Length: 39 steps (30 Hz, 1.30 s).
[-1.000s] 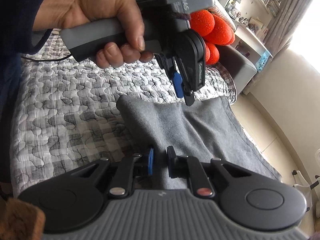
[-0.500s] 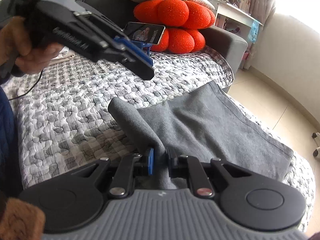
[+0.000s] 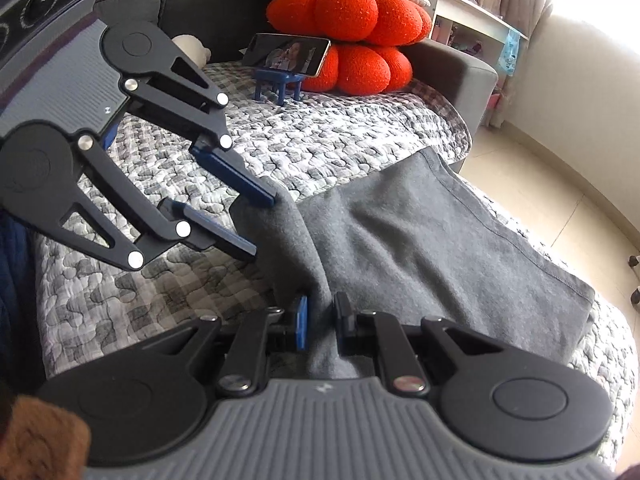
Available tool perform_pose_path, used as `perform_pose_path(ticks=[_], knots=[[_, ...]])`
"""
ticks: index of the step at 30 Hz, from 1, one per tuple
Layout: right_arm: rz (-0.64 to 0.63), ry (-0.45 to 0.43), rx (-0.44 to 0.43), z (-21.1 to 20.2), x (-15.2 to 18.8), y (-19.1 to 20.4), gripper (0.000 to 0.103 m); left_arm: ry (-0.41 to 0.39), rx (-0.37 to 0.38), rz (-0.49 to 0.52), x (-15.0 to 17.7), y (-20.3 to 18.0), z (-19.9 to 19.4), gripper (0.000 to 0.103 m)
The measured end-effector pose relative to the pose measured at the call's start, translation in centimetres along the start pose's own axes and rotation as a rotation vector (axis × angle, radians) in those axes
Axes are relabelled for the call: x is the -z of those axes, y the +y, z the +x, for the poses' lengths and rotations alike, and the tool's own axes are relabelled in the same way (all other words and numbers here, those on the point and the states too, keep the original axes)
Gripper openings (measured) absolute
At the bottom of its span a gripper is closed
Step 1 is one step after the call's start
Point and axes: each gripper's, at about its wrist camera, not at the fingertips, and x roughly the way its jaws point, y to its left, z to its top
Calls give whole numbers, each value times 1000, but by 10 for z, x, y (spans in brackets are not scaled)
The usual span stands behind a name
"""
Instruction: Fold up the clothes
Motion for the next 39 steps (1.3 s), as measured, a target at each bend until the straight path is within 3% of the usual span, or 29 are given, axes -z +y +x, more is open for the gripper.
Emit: perform_pose_path(ticks=[2,5,8,11,12,15,16,19,22,24,33,39], knots=[[1,1,1,0,0,0,13,-11,-8,15,1,-1,-1,44],[-11,0,-4,0,0,1,13,4,-31,45,2,-4,3,57],[-31,-6,-11,-2,0,4,13,32,-44,77,5,-6,11,57],[-51,-7,-12,-3,1,7,13,35,-8,87,6,-8,14,57],[-56,-7,-12,-3,1,8,13,35,-2,94,6,-10,14,54],[-66,-7,-10,-4,3,9,13,37,7,89,4,-11,15,23],[-69,-7,-9,-4,3,9,13,37,11,85,4,-11,15,19],[-81,-4,-8,-5,6,11,14,20,20,73,3,-9,11,16],[-115,10,-3,-7,13,14,32,15,20,57,3,-7,9,16],[-135,19,6,-11,21,15,35,14,27,52,3,-6,8,16],[-177,99,91,-34,63,-3,36,9,31,39,4,-2,5,16],[-210,112,125,-35,72,-5,32,37,25,64,7,-7,6,16]])
